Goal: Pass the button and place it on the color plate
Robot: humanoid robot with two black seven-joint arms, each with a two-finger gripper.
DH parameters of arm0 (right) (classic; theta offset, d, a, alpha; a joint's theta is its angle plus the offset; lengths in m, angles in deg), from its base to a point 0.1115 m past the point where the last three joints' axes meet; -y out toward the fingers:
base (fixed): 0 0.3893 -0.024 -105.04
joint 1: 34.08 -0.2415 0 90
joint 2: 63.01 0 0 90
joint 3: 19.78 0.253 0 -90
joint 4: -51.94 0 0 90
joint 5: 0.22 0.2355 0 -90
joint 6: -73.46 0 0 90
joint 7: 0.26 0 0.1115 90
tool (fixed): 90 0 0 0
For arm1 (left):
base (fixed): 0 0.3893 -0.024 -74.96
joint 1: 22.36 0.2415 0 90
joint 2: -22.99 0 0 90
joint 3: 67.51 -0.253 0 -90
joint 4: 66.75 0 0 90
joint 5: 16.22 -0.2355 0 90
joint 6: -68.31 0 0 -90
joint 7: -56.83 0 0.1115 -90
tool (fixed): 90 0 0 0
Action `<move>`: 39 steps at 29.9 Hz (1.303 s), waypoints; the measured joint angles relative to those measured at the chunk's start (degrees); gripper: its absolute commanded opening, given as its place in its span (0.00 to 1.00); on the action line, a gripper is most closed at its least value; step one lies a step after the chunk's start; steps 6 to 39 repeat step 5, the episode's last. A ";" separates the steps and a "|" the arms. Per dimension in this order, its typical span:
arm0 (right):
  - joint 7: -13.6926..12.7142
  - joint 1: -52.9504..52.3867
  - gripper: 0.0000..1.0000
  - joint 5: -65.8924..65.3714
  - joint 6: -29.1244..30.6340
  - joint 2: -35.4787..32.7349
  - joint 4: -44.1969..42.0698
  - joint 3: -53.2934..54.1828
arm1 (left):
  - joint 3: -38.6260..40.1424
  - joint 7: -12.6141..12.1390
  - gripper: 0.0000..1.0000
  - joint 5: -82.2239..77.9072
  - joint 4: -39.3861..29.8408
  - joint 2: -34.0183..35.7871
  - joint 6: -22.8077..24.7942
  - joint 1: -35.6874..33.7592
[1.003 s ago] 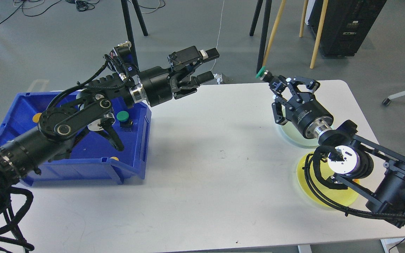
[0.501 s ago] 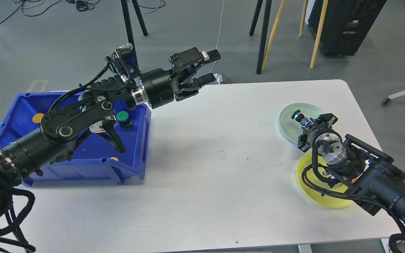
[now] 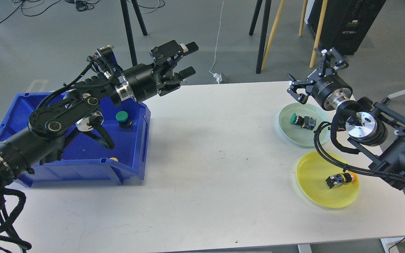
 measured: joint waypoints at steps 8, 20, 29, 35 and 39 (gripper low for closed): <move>0.23 -2.16 1.00 -6.17 8.00 0.47 0.12 0.30 | 4.43 0.00 0.99 0.59 1.52 0.55 0.00 0.00; 0.23 -2.16 1.00 -6.17 8.00 0.47 0.12 0.30 | 4.43 0.00 0.99 0.59 1.52 0.55 0.00 0.00; 0.23 -2.16 1.00 -6.17 8.00 0.47 0.12 0.30 | 4.43 0.00 0.99 0.59 1.52 0.55 0.00 0.00; 0.23 -2.16 1.00 -6.17 8.00 0.47 0.12 0.30 | 4.43 0.00 0.99 0.59 1.52 0.55 0.00 0.00; 0.23 -2.16 1.00 -6.17 8.00 0.47 0.12 0.30 | 4.43 0.00 0.99 0.59 1.52 0.55 0.00 0.00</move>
